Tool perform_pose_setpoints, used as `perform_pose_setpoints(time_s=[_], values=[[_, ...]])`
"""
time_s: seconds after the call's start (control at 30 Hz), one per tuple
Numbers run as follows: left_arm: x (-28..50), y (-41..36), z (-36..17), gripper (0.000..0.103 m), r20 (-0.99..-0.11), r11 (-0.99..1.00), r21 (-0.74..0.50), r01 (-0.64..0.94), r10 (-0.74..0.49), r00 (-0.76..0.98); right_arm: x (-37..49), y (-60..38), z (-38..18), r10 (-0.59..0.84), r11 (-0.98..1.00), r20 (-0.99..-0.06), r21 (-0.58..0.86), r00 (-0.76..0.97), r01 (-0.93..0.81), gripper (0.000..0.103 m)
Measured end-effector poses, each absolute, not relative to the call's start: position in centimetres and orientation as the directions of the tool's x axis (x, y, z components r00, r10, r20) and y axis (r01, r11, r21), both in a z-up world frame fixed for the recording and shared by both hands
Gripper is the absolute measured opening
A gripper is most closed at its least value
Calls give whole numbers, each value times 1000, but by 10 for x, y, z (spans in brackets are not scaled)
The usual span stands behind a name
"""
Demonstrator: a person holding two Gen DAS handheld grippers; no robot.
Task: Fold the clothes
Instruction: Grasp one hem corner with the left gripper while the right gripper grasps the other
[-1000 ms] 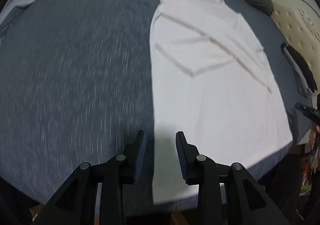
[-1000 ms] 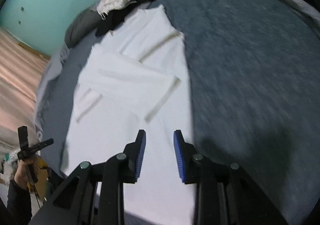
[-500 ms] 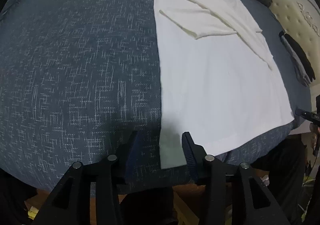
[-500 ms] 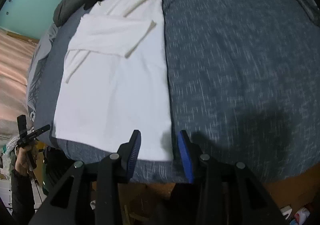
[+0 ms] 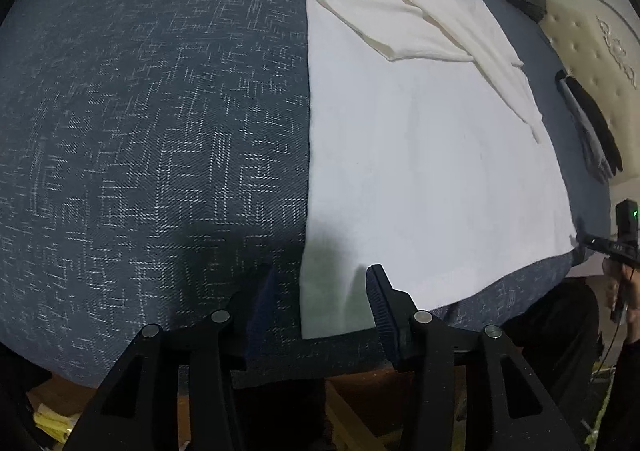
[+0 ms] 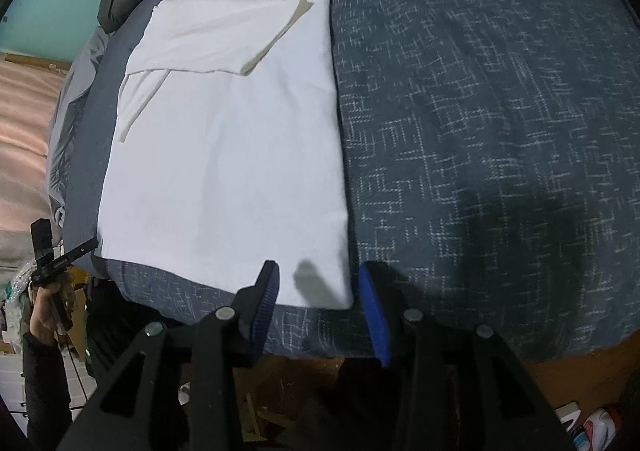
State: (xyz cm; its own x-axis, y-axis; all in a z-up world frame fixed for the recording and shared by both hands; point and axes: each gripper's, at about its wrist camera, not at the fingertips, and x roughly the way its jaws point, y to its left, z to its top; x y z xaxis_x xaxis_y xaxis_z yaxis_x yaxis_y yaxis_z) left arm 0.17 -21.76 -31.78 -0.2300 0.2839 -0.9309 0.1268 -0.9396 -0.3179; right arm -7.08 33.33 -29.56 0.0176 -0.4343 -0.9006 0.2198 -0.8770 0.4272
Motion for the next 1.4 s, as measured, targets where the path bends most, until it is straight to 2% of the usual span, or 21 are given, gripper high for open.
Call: perform_pose_setpoints(time_s=[0.13, 0.23, 0.27, 0.37, 0.47, 0.53, 0.6, 0.67, 0.73, 0.87, 0.93, 1.0, 1.33, 1.37, 1.4], values=[[1, -217, -318, 47, -926, -937, -330, 118, 297, -232, -73, 332, -300, -445, -871, -895, 442, 38, 213, 42], [1, -219, -318, 31, -922, -933, -339, 120, 304, -239, -73, 328, -302, -445, -869, -894, 444, 46, 220, 42], [1, -220, -318, 22, -919, -930, -345, 125, 307, -246, -73, 326, -302, -445, -868, -894, 444, 48, 223, 42], [2, -219, -317, 21, -916, -929, -350, 118, 313, -250, -71, 324, -303, -446, -865, -894, 445, 50, 231, 42], [3, -217, -316, 10, -917, -933, -345, 102, 313, -246, -71, 324, -304, -452, -860, -891, 449, 48, 242, 42], [4, -217, -315, 8, -918, -935, -343, 93, 312, -244, -70, 324, -304, -456, -856, -889, 451, 42, 254, 35], [4, -220, -312, 4, -917, -935, -345, 88, 316, -242, -69, 323, -302, -460, -849, -887, 451, 34, 275, 21], [4, -223, -309, 4, -917, -934, -347, 82, 319, -239, -67, 322, -299, -464, -842, -885, 450, 27, 296, 13], [5, -225, -306, 4, -916, -933, -351, 75, 326, -234, -66, 321, -296, -469, -836, -883, 450, 18, 312, 11], [7, -230, -306, 6, -919, -930, -358, 84, 335, -208, -67, 324, -296, -505, -826, -862, 493, 30, 273, 11], [8, -232, -308, 10, -921, -929, -360, 86, 340, -190, -71, 329, -300, -539, -817, -841, 534, 40, 218, 13], [10, -231, -311, 18, -924, -930, -358, 80, 340, -176, -75, 337, -305, -532, -829, -846, 531, 44, 175, 46], [12, -226, -316, 20, -925, -935, -348, 64, 332, -186, -74, 332, -315, -541, -819, -837, 546, 78, 176, 48], [13, -226, -315, 15, -925, -936, -347, 62, 330, -191, -73, 330, -314, -541, -818, -838, 545, 76, 186, 47], [13, -225, -313, 5, -926, -938, -342, 58, 326, -192, -73, 328, -314, -541, -815, -838, 544, 76, 197, 39]])
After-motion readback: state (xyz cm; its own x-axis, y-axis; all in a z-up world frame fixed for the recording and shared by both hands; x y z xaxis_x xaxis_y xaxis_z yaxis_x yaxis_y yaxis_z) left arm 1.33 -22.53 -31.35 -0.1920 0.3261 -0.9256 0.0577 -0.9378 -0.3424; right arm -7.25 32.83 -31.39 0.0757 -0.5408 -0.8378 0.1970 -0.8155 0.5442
